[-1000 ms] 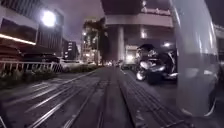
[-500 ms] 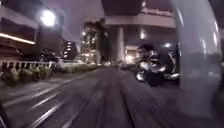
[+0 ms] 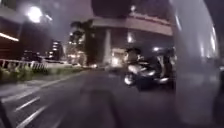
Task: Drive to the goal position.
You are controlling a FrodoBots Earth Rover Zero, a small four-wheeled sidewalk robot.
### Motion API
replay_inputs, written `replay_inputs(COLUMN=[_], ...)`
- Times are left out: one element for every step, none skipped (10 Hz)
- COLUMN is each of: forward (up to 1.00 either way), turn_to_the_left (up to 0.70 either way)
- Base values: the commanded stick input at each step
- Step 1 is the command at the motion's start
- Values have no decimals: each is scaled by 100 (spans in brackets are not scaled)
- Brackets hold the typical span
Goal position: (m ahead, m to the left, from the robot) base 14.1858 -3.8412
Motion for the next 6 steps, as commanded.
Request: replay_inputs(forward=[45,45,45,45,45,45], turn_to_the_left=[0,0,0,0,0,17])
